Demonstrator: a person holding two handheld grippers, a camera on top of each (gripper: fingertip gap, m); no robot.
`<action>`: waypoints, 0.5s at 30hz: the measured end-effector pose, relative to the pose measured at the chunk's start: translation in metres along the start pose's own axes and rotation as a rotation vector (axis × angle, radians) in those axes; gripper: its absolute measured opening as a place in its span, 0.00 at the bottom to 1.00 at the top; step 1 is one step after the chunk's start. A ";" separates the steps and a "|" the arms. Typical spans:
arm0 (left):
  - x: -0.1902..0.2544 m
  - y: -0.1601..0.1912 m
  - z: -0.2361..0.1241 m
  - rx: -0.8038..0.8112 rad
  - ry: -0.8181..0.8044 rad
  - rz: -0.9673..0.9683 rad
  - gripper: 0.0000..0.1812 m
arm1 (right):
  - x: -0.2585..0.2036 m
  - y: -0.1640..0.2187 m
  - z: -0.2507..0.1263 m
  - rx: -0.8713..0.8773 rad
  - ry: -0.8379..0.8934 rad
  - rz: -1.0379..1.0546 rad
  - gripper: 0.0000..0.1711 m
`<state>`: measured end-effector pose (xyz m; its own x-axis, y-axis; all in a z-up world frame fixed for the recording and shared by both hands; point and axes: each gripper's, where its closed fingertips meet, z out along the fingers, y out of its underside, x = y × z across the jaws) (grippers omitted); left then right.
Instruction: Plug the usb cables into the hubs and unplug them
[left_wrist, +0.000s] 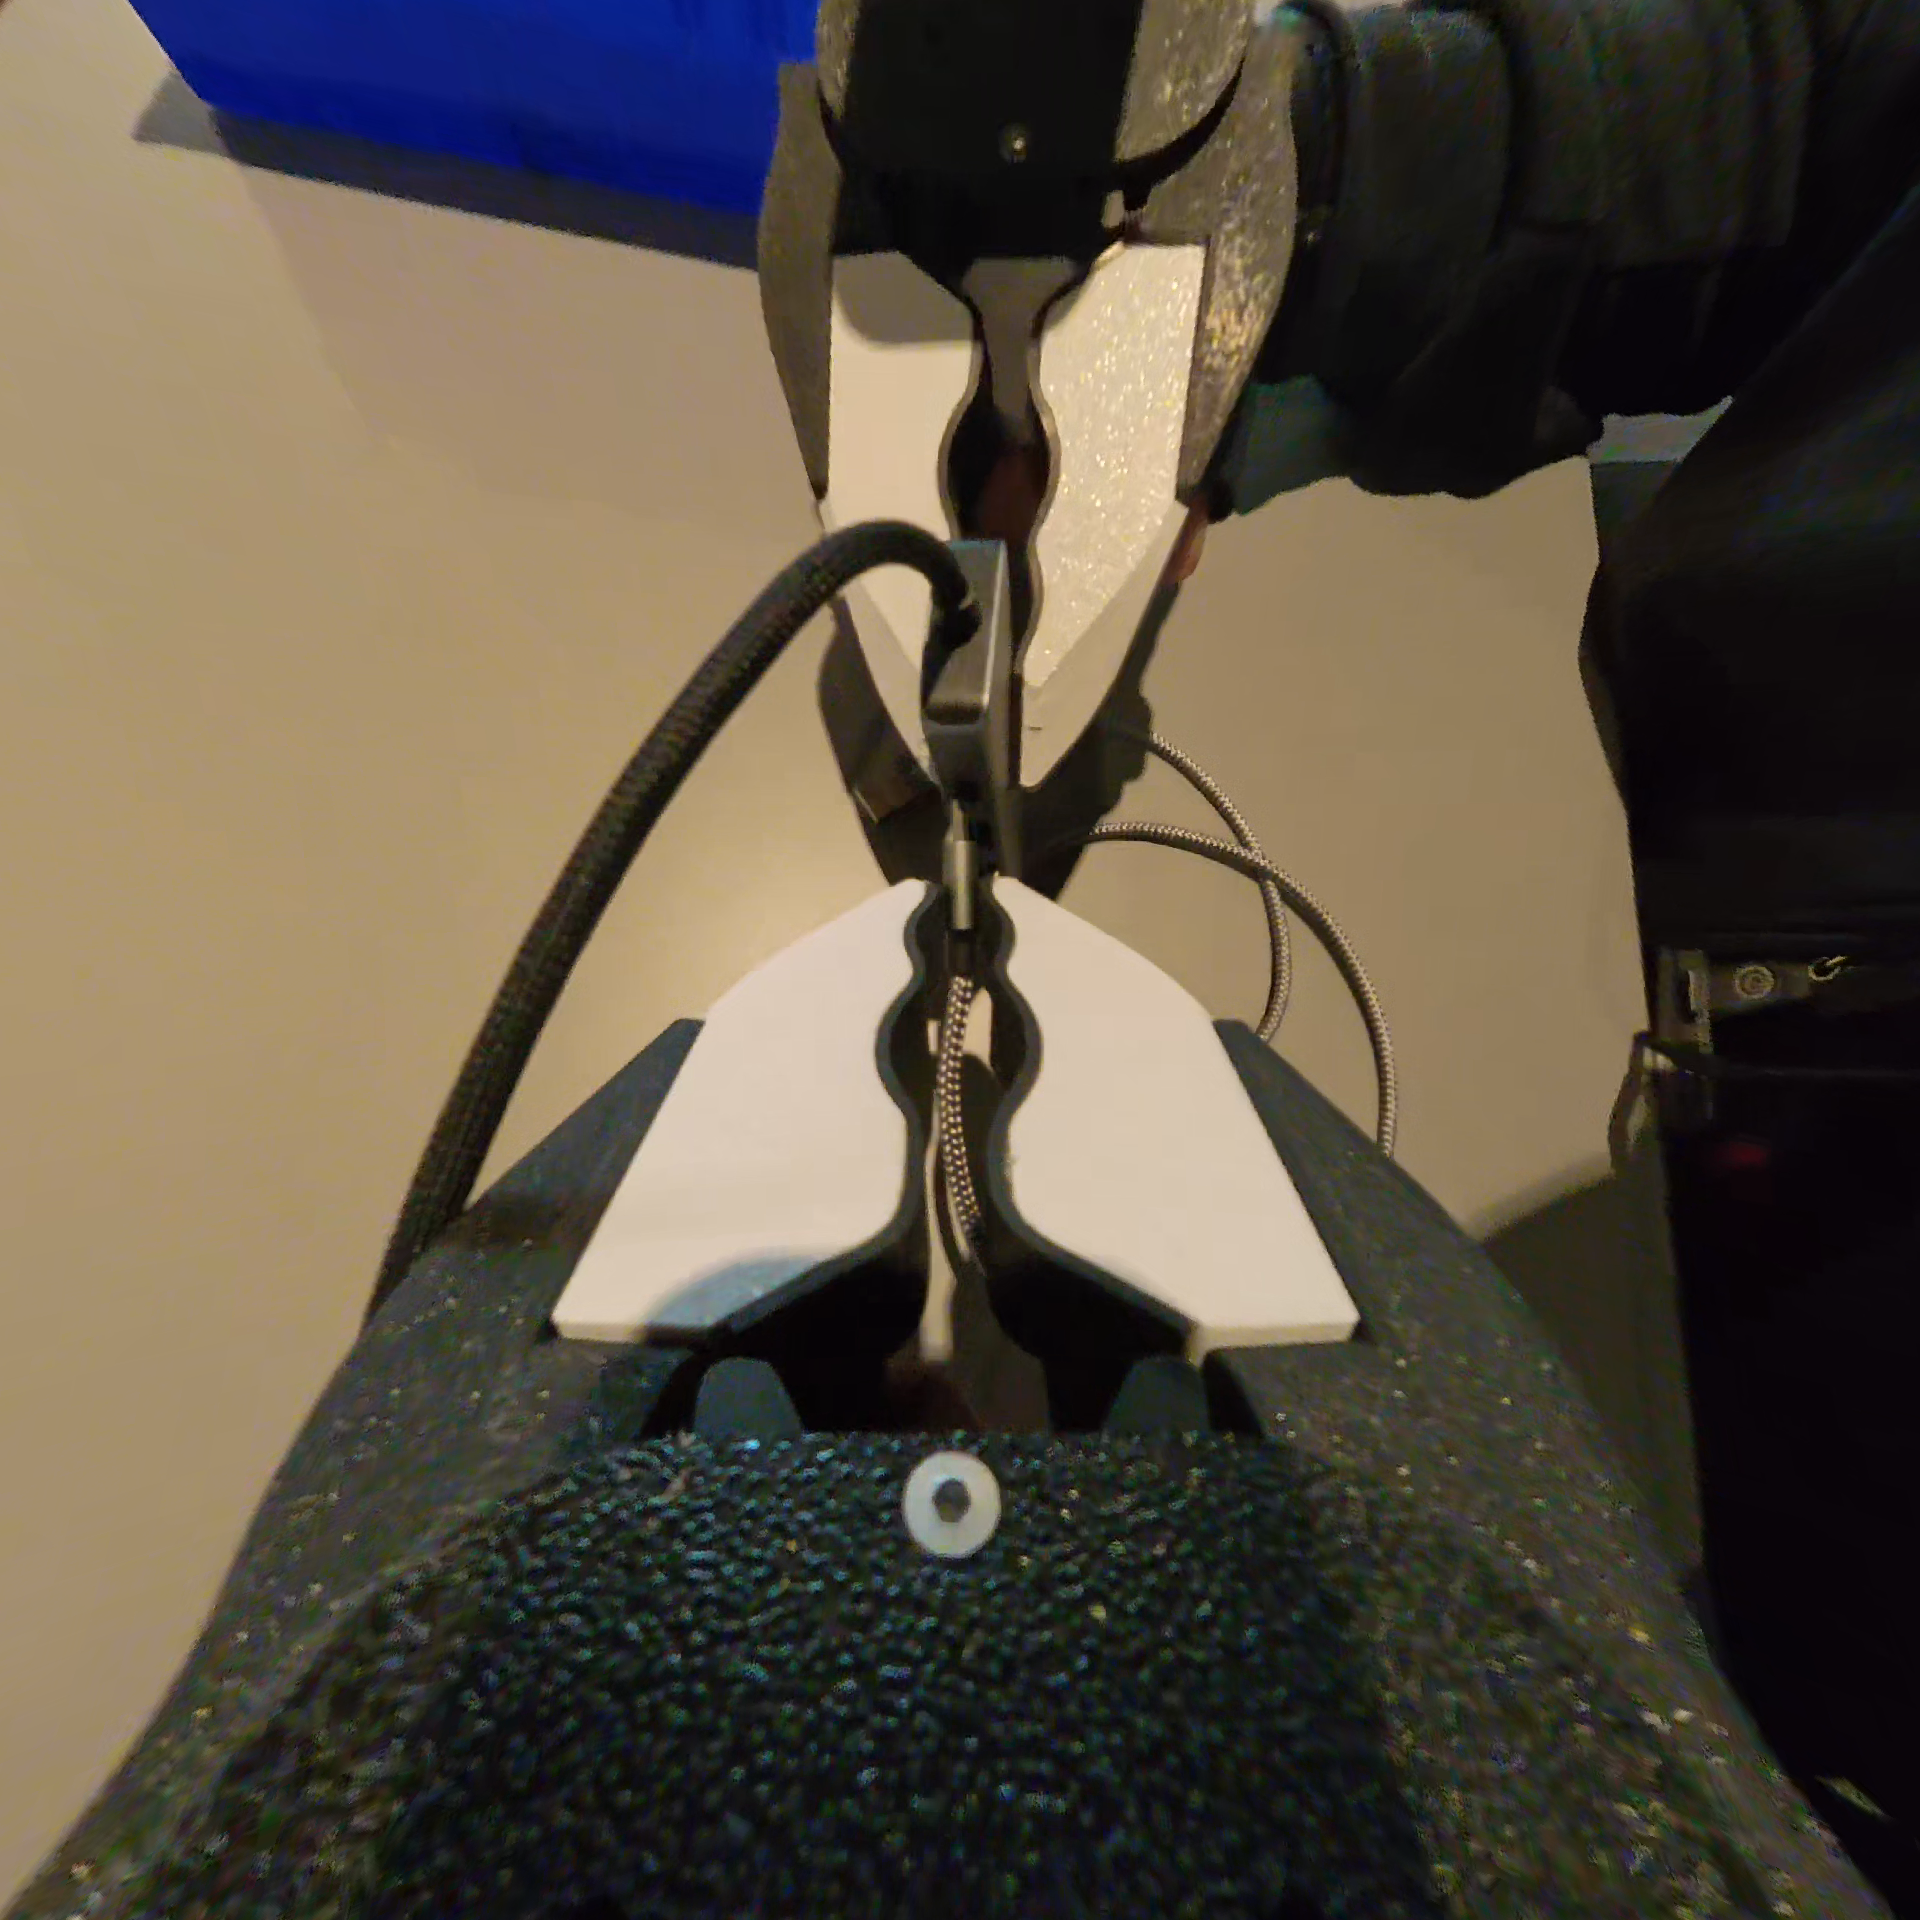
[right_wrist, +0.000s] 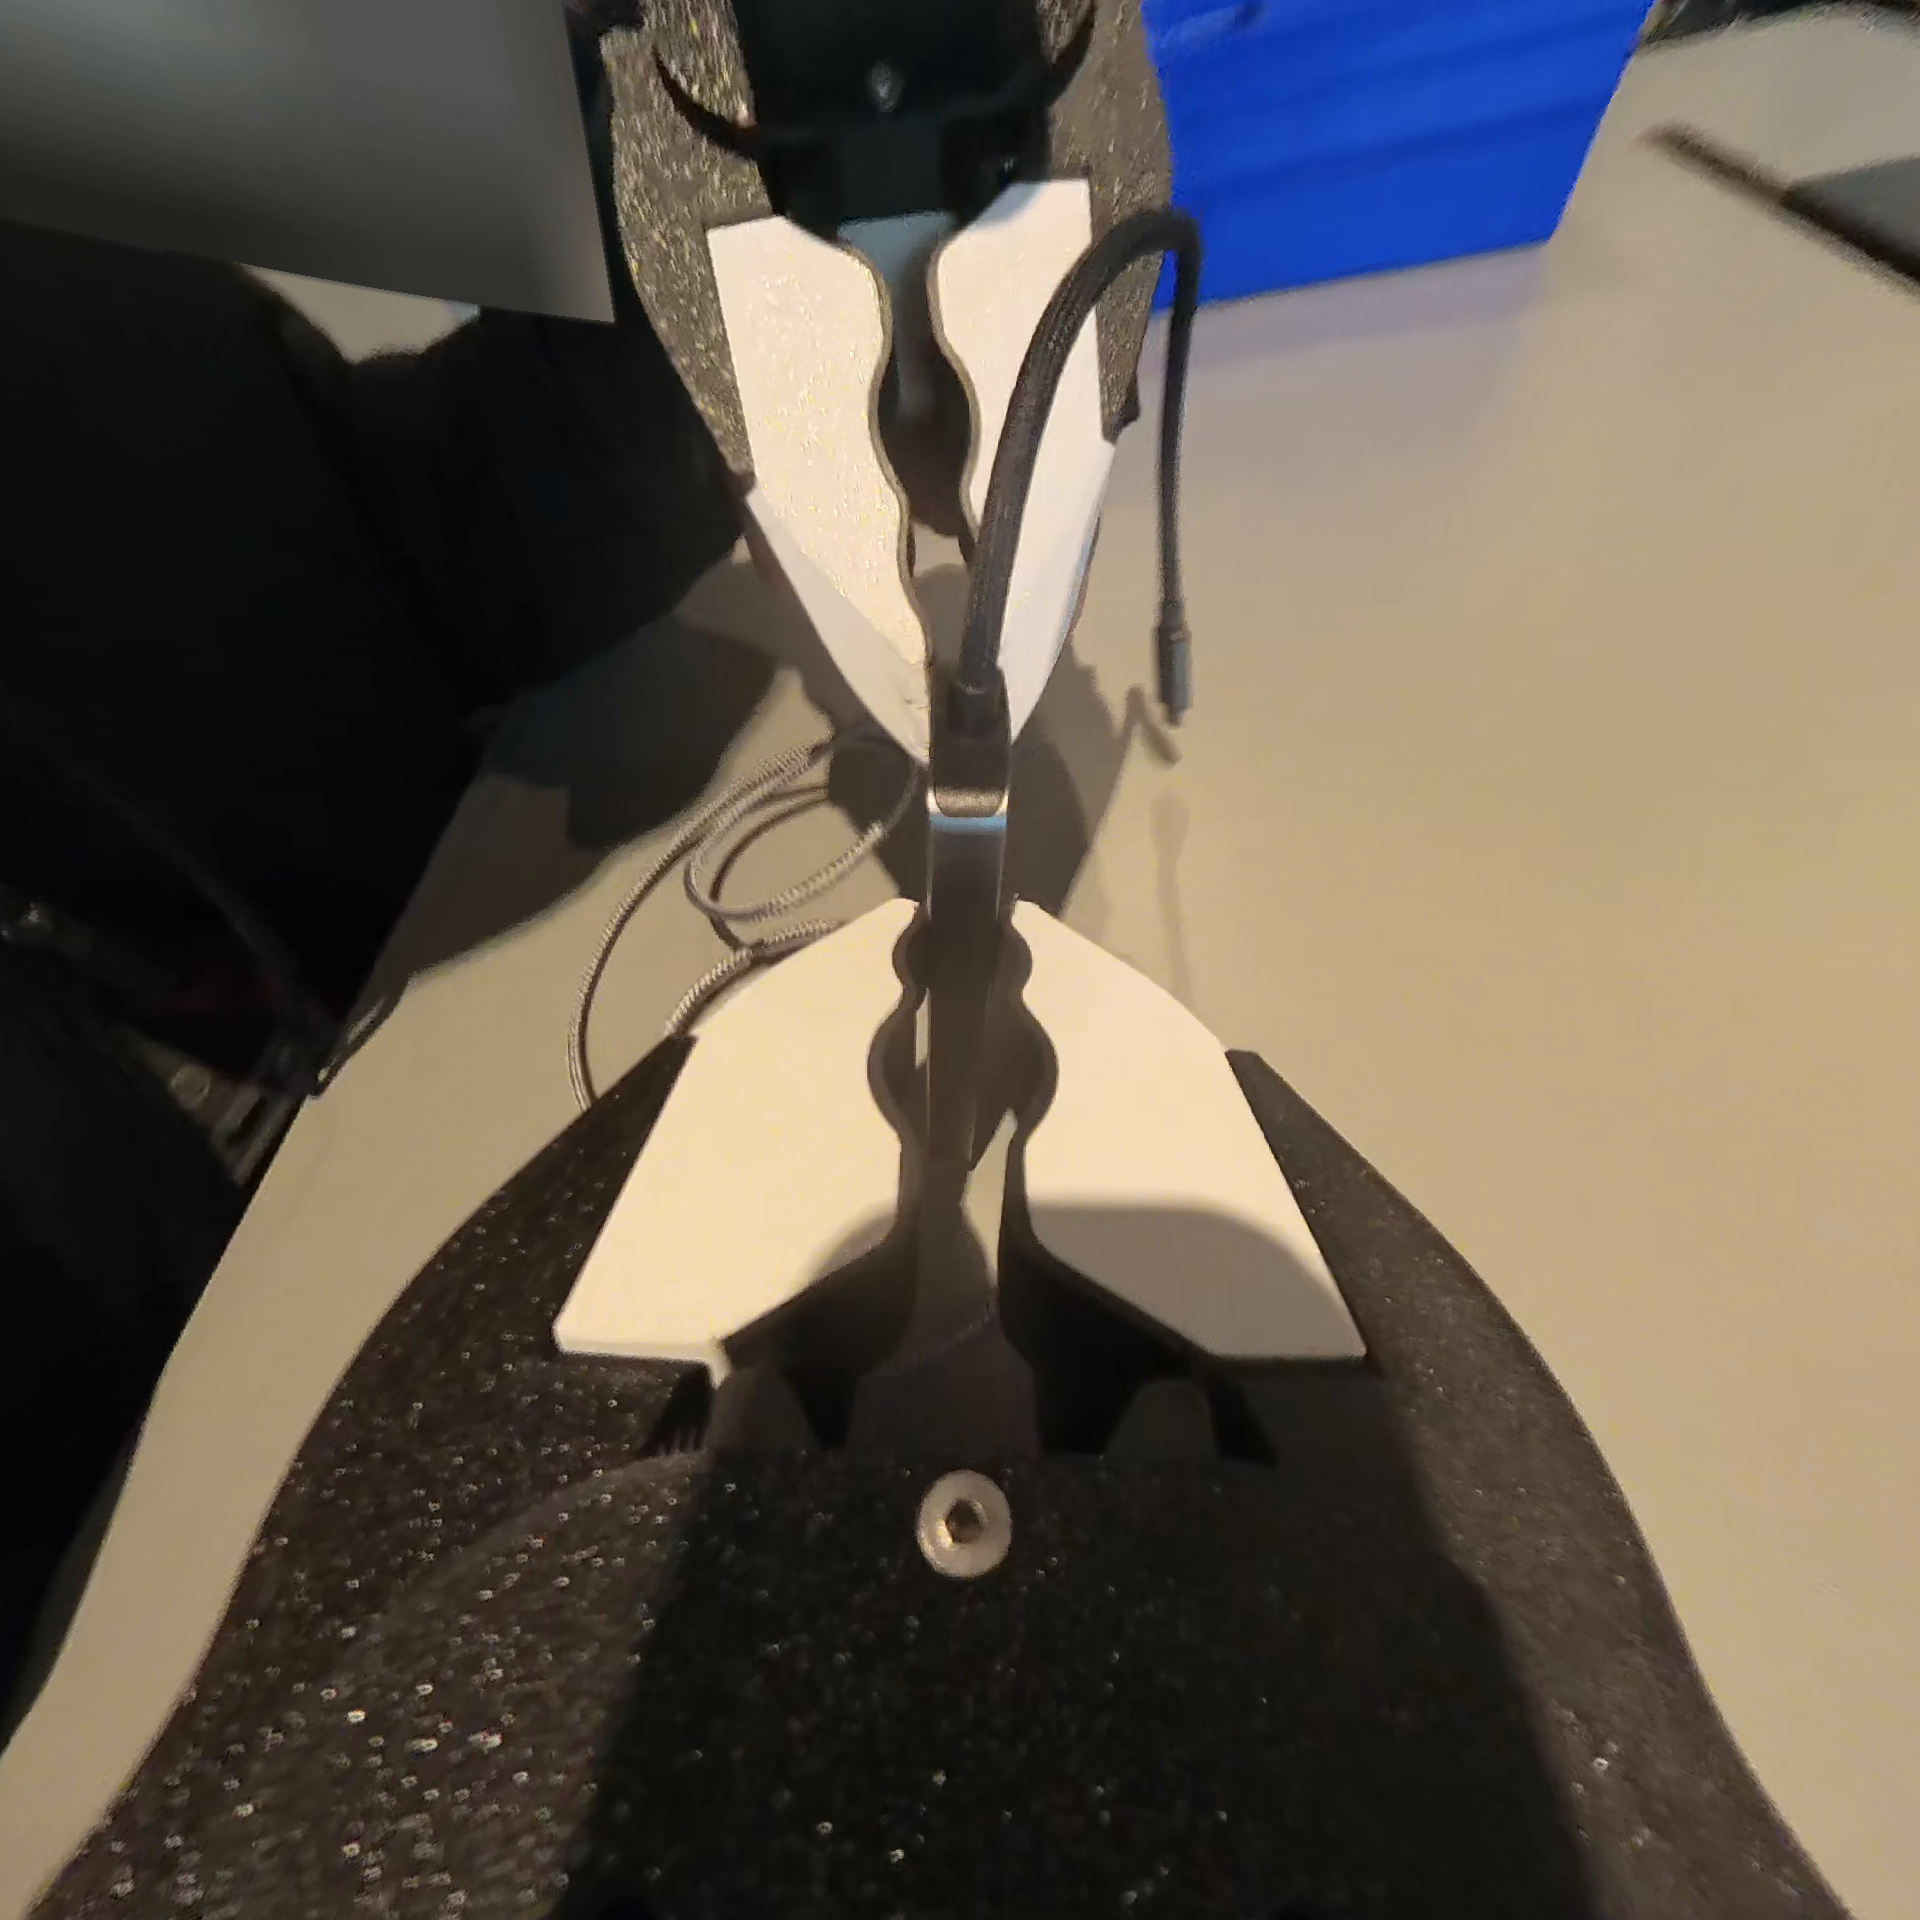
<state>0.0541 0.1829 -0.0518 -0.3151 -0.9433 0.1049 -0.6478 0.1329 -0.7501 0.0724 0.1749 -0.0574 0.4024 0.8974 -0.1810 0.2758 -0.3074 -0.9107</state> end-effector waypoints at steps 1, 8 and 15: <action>0.001 0.002 0.001 -0.011 0.011 -0.006 0.03 | 0.000 0.002 0.001 -0.014 -0.003 0.003 0.07; 0.006 0.008 0.009 -0.043 0.050 -0.046 0.03 | -0.003 0.004 0.000 -0.053 -0.011 -0.009 0.07; 0.008 0.004 0.004 -0.019 0.041 -0.035 0.03 | -0.005 0.006 -0.001 -0.084 0.004 -0.046 0.07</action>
<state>0.0522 0.1749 -0.0567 -0.3197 -0.9343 0.1578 -0.6722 0.1062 -0.7328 0.0728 0.1678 -0.0611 0.3913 0.9099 -0.1377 0.3664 -0.2913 -0.8837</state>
